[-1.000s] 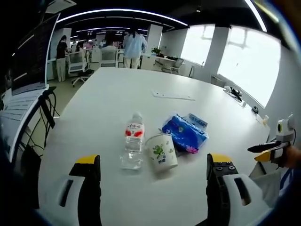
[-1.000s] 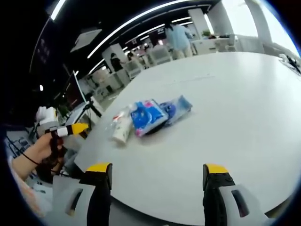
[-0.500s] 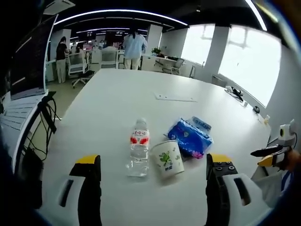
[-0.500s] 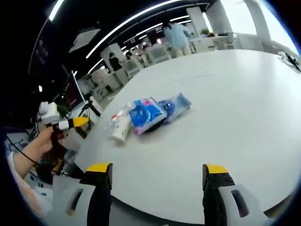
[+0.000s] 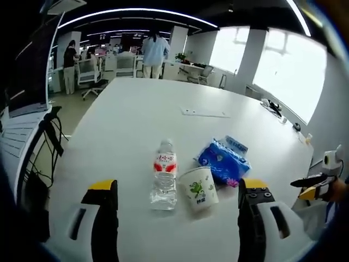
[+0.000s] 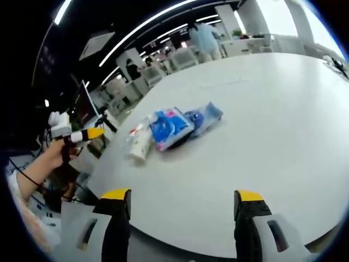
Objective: Arrange the tabletop items into an orderly group along one side of the table until the central work area is clear of visible clutter.
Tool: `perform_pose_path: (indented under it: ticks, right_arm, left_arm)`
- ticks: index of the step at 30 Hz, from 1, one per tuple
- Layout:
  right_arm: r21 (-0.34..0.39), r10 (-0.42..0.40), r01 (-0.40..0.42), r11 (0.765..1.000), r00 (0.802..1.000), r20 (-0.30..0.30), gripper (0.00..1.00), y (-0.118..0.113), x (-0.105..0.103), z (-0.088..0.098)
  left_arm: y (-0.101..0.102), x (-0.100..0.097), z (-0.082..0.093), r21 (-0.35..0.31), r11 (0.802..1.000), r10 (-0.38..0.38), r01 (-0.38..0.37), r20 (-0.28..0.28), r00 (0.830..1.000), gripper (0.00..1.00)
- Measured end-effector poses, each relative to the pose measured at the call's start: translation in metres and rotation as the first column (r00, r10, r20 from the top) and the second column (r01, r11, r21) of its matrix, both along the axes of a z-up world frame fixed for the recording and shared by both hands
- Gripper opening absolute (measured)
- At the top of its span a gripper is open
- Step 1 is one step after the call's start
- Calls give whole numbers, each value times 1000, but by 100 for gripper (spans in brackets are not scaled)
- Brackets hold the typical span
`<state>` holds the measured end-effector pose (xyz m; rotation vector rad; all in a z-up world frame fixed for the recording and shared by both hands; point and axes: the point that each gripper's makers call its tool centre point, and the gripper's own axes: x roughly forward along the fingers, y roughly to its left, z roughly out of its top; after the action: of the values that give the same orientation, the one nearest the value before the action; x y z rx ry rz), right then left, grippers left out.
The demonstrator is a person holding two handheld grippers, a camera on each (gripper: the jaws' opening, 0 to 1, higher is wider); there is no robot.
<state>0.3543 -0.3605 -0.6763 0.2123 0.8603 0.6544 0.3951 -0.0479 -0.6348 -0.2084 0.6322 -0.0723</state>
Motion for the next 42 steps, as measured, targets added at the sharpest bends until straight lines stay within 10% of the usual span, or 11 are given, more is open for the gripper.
perform_pose_path:
  ticks: [42]
  right_arm:
    - [1,-7,7,1000,997,-75,77,2,-2,-23]
  left_arm:
    - [9,75,-45,-58,998,-10,1,-146,989,69]
